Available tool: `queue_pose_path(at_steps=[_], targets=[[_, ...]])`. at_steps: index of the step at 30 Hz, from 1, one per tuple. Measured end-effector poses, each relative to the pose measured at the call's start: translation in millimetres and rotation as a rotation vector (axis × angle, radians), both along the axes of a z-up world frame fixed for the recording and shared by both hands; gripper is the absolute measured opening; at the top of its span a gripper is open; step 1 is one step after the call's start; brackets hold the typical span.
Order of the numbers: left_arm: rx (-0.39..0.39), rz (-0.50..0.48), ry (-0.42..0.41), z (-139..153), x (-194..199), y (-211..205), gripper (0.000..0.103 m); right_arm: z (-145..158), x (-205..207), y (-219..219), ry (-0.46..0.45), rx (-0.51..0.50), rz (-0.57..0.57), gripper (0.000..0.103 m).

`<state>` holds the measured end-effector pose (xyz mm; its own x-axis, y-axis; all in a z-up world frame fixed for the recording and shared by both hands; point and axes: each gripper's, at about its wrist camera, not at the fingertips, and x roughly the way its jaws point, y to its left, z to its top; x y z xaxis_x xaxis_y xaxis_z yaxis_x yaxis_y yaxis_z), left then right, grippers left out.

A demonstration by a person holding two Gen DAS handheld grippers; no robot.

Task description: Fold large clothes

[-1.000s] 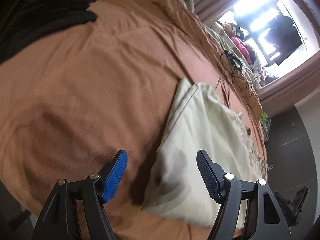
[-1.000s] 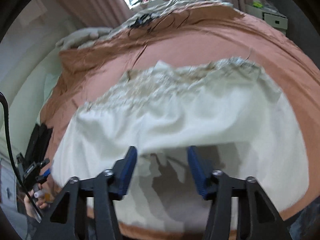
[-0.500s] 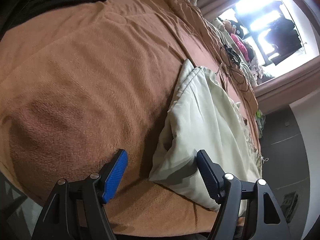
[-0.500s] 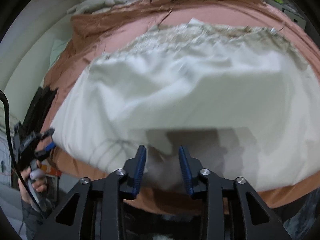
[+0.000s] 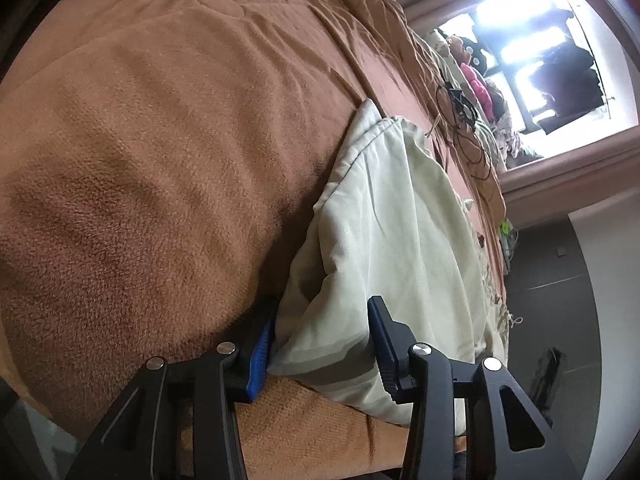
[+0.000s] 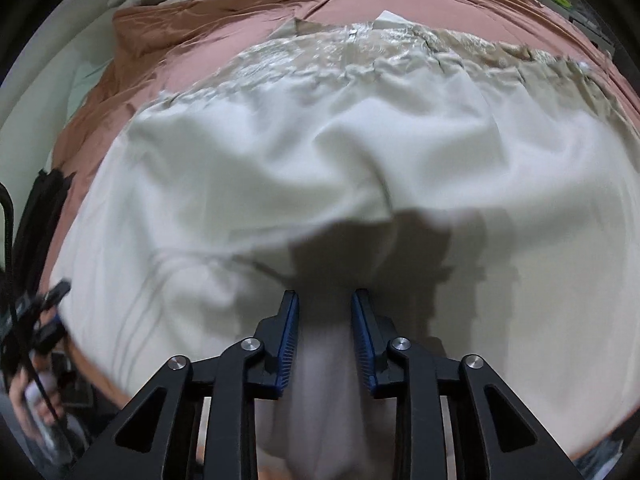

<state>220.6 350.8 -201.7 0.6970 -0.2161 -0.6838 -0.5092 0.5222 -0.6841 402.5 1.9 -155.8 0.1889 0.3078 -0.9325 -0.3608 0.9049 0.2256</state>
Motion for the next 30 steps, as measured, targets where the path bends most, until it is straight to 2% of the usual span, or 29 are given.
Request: queue_pose_path(at_steps=[9,11,14,17,20,23,24,30], targets=[[0.005,0.064,0.023,0,-1,-5,0.043,-9,64,25,-0.009,-0.028,-0.017,0.024],[0.006,0.067,0.027,1,-1,-5,0.039,-10,75,28,-0.015,-0.031,-0.021,0.021],[-0.007,0.063,0.022,3,1,-6,0.026,-13,93,34,-0.038,-0.048,-0.03,0.017],[0.014,0.06,0.015,12,2,-9,0.022,-18,112,41,-0.045,-0.069,-0.037,0.015],[0.0,0.071,-0.016,21,-1,-9,0.02,-14,126,42,-0.044,-0.073,-0.041,0.015],[-0.002,0.065,-0.064,35,-6,-11,0.018,1,122,31,-0.053,-0.062,-0.06,0.016],[0.002,0.06,-0.077,41,-6,-12,0.018,6,118,27,-0.056,-0.044,-0.057,0.021],[0.014,0.031,-0.132,73,-5,-22,0.017,34,70,-8,-0.081,0.012,-0.049,0.022]])
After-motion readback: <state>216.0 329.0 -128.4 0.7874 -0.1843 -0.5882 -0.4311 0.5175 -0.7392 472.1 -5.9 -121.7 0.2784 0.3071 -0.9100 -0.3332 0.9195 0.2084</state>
